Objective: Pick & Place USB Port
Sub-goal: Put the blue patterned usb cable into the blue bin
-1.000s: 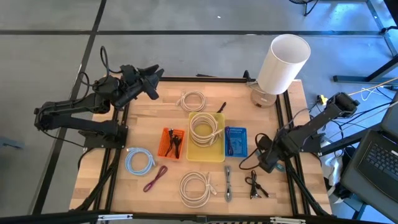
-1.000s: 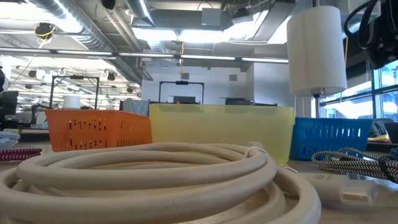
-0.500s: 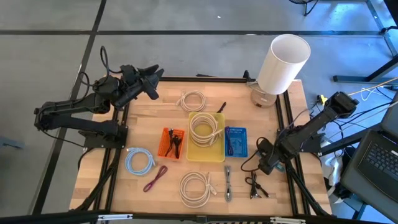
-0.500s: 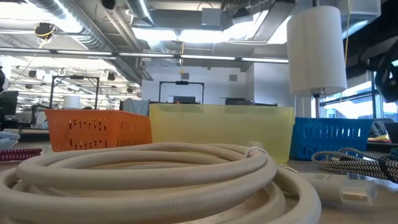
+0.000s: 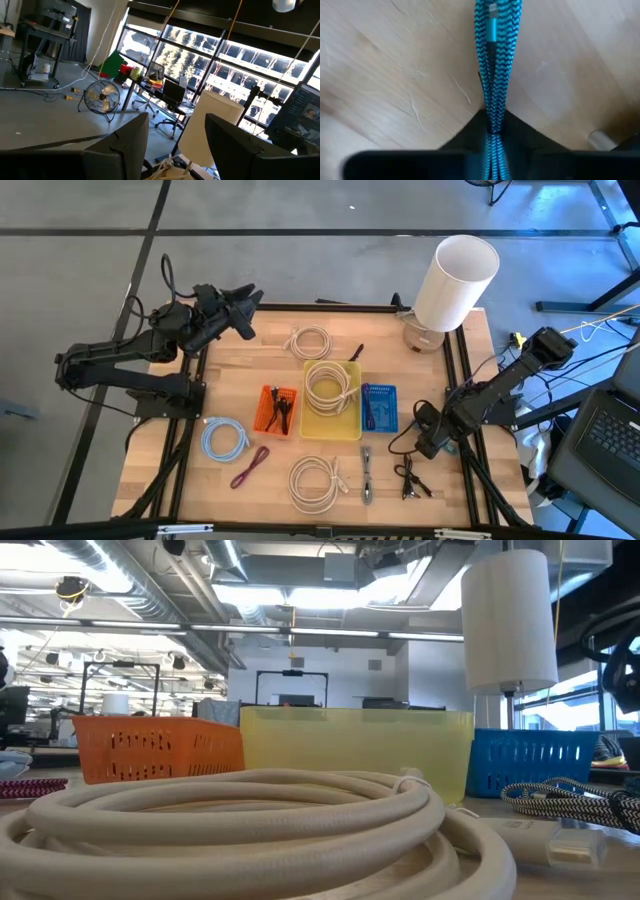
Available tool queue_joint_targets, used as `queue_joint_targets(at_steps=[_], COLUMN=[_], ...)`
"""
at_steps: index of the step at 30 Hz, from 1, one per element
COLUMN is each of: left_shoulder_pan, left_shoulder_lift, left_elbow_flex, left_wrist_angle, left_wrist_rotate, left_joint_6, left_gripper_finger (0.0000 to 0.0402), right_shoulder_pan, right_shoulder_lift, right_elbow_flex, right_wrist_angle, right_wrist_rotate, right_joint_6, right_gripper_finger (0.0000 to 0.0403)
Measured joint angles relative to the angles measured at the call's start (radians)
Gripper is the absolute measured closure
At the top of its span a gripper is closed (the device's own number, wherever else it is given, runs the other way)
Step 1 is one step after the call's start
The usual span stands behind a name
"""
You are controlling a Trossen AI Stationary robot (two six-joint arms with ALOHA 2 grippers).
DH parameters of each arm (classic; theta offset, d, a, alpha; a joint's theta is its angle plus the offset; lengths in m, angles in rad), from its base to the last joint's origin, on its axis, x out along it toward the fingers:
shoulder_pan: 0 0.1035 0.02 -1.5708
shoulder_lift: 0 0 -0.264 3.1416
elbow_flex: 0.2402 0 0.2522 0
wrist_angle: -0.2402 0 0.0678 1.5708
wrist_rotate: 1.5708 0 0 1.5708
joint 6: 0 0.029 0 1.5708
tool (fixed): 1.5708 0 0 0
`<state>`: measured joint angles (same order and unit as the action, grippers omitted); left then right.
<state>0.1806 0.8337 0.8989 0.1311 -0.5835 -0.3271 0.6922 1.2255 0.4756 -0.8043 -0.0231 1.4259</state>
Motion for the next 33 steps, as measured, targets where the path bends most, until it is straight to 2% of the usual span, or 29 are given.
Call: queue_joint_targets(at_steps=[2,7,12,15,19,23,30,33], left_shoulder_pan=[0.000,0.000,0.000,0.000,0.000,0.000,0.000,0.000], left_shoulder_lift=[0.000,0.000,0.000,0.004,0.015,0.037,0.084,0.095], left_elbow_flex=[0.000,0.000,0.000,0.000,0.000,0.000,0.000,0.000], left_wrist_angle=[0.000,0.000,0.000,-0.002,-0.003,-0.003,-0.001,0.000], left_wrist_rotate=[0.000,0.000,0.000,0.000,0.000,0.000,0.015,0.032], left_joint_6=[0.000,0.000,-0.003,-0.003,-0.003,-0.003,-0.003,-0.002], left_gripper_finger=[0.0212,0.0212,0.0212,0.0212,0.0213,0.0213,0.0213,0.0213], right_shoulder_pan=[0.000,-0.001,-0.001,-0.001,-0.001,-0.023,-0.098,-0.133], right_shoulder_lift=[0.001,0.004,0.004,0.004,0.003,0.003,0.003,0.003], right_elbow_flex=[0.006,0.045,0.153,0.246,0.380,0.495,0.625,0.649], right_wrist_angle=[-0.001,-0.021,-0.124,-0.245,-0.375,-0.428,-0.413,-0.387], right_wrist_rotate=[0.000,0.029,0.082,0.130,0.224,0.350,0.561,0.618], right_joint_6=[0.011,0.100,0.112,0.112,0.117,0.119,0.111,0.089], right_gripper_finger=[0.0383,0.0382,0.0382,0.0382,0.0382,0.0382,0.0382,0.0382])
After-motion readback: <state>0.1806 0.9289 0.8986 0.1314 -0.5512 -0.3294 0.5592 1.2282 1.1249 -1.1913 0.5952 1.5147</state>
